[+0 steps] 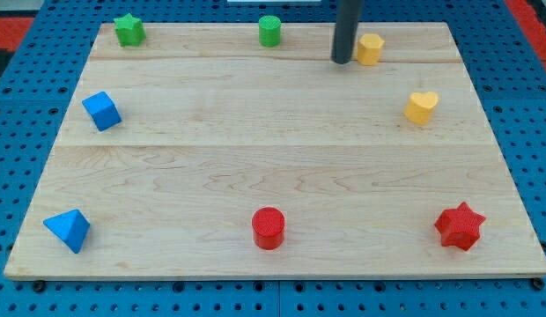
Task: Move the green circle towards the yellow hexagon
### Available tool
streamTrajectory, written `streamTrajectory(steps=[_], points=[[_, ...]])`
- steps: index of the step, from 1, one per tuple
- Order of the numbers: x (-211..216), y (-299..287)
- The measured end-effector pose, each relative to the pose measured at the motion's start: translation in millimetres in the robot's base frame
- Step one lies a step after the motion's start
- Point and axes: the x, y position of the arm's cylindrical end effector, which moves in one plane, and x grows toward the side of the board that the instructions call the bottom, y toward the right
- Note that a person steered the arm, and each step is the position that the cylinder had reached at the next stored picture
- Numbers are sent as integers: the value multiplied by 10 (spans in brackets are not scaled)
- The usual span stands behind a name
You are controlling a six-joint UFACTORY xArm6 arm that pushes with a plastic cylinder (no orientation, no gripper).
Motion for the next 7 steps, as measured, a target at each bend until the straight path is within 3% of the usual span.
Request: streamTrajectory(steps=[2,3,4,5,6,7], points=[[-675,-108],[-587,-335],[-65,-622],[4,-1238],[-391,-1488],[-771,-1293]])
